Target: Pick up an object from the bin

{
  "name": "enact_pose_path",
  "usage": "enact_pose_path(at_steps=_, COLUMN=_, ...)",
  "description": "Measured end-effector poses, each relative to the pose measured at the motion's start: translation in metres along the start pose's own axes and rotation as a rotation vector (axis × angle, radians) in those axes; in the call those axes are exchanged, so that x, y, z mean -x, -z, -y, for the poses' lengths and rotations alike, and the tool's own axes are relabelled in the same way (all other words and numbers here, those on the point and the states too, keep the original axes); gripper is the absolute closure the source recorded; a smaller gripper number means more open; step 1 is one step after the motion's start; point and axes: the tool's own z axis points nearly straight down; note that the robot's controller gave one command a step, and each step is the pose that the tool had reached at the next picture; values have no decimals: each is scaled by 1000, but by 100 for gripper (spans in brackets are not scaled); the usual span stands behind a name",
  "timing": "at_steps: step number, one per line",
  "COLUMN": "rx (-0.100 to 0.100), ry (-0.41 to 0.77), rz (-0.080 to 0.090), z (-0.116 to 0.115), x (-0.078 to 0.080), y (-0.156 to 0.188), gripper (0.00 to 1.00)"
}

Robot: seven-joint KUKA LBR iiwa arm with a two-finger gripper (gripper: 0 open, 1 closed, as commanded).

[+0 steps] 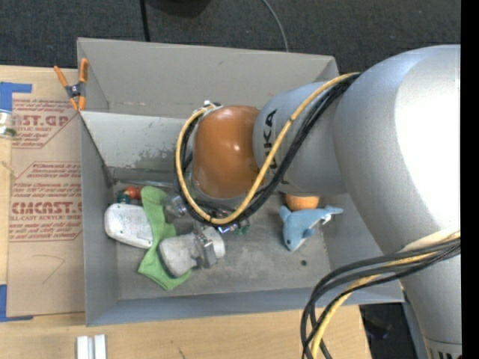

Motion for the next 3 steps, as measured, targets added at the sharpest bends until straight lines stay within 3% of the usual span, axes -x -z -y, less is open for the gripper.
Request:
enact_pose_path(at_steps=1, rx=-1, ry=592, rz=7, z=-33, x=-4, y=1, gripper=100)
enact_pose_path(at_steps=3, rx=1, ry=586, rz=2, z=-35, x=-5, y=8, gripper=100)
